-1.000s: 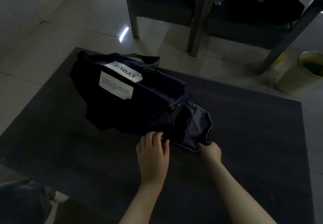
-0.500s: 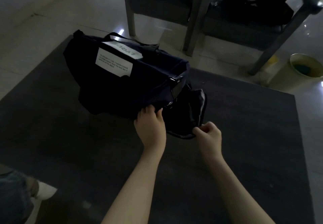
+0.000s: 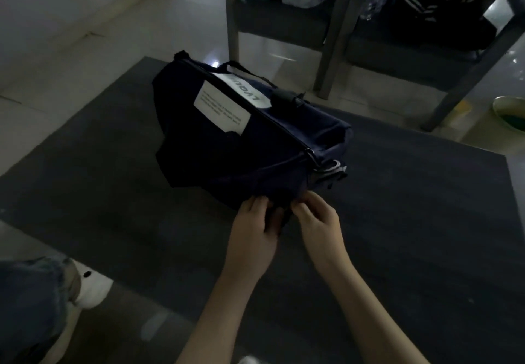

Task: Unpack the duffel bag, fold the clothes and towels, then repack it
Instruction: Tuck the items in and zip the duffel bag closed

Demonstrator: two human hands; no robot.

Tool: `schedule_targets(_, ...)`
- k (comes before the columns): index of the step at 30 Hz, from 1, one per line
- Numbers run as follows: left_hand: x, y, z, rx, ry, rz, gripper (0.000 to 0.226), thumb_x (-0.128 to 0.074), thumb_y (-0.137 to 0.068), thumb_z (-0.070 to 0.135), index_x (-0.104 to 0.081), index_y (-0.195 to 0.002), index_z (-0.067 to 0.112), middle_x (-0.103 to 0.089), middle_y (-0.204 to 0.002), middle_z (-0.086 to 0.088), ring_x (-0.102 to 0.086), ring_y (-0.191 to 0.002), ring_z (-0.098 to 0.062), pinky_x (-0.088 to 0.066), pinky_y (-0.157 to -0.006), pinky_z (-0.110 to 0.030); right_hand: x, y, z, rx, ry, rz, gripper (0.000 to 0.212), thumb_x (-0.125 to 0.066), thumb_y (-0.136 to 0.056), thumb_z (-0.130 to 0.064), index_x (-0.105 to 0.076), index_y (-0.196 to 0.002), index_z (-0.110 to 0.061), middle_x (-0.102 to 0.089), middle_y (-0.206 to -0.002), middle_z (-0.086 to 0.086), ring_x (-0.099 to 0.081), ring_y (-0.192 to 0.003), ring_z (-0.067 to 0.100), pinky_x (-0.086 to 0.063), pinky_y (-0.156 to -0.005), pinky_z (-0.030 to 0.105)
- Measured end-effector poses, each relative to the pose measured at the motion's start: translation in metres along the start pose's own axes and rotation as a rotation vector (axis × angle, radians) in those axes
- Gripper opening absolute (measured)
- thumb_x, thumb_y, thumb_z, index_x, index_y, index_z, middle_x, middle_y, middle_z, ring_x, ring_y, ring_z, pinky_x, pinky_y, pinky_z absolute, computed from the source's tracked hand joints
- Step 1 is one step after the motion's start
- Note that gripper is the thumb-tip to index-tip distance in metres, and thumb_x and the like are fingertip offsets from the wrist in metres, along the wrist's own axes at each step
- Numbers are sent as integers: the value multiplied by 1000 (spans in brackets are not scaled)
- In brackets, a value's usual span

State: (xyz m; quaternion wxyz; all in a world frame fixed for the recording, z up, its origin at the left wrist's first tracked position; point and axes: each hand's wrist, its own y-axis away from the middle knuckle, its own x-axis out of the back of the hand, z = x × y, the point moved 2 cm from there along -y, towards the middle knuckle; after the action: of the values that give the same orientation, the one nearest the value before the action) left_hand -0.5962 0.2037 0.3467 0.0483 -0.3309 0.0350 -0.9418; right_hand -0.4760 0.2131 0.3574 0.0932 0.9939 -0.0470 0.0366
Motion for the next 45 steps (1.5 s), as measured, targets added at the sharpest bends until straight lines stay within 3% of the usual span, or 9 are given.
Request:
schedule_targets(4, -11, 2, 5, -37, -155, 125, 38, -76, -78, 26, -60, -104, 3, -60, -94, -10, -59, -89, -30, -49, -74, -44, 6, -4, 12, 72, -18, -32, 33, -48, -88, 6, -69, -84, -19, -67, -91, -9, -61, -85, -2, -44, -75, 11)
schedule_targets(10, -19, 4, 1, -171, -129, 331, 18, -69, -81, 6, -67, -99, 5, -64, -88, -11, -61, -81, -32, -53, -67, -45, 39, -20, 28, 499, 331, 227, 47, -64, -72, 11, -62, -115, -7, -51, -119, 6, -51, -109, 13, -46, -92, 24)
schedule_targets(15, -4, 24, -16, -206, -159, 313, 14, -62, -88, 9, -67, -100, 5, -61, -93, -4, -54, -93, -25, -48, -80, -43, 64, -29, 57, 463, 456, 289, 58, -74, -79, -13, -51, -133, -11, -39, -141, 10, -39, -128, 22, -33, -102, 25)
schedule_targets(18, 8, 48, -22, -190, -138, 302, 14, -56, -93, 14, -63, -102, 7, -51, -93, 7, -51, -97, -21, -45, -84, -37, 63, -23, 66, 443, 377, 205, 45, -69, -85, -21, -56, -126, -10, -53, -129, 6, -49, -116, 15, -33, -90, 16)
schedule_targets(23, 9, 96, -25, -112, -194, 368, 14, -49, -97, 19, -55, -105, 10, -47, -100, 3, -53, -95, -22, -47, -79, -37, 63, 6, 86, 464, 420, 176, 46, -67, -84, -38, -53, -122, -16, -62, -116, 3, -54, -109, 26, -48, -89, 44)
schedule_targets(27, 10, 112, -6, 9, -392, 465, 34, -58, -91, 32, -49, -113, 7, -53, -110, -8, -56, -100, -26, -50, -82, -41, 55, 22, 84, 379, 532, 83, 44, -63, -84, -45, -64, -115, -15, -65, -108, 5, -57, -105, 30, -50, -84, 44)
schedule_targets(35, -14, 97, 4, -366, -837, 622, 66, -82, -66, 28, -44, -118, 15, -53, -116, -19, -58, -99, -34, -50, -78, -43, 48, 18, 73, 363, 380, 69, 25, -66, -86, -34, -68, -103, -16, -58, -101, 2, -57, -96, 21, -47, -79, 31)
schedule_targets(41, -21, 82, 1, -452, -909, 680, 42, -78, -74, 13, -60, -112, 17, -62, -97, -9, -61, -83, -24, -48, -71, -39, 51, 17, 73, 370, 269, 41, 16, -64, -89, -29, -70, -97, -17, -66, -96, 3, -64, -87, 18, -54, -78, 38)
schedule_targets(45, -16, 76, -1, -496, -951, 688, 31, -73, -74, 4, -66, -103, 15, -62, -80, -7, -60, -74, -25, -46, -68, -39, 50, 18, 68, 396, 265, 36, 19, -63, -90, -24, -71, -102, -13, -66, -99, 6, -63, -90, 18, -51, -79, 30)
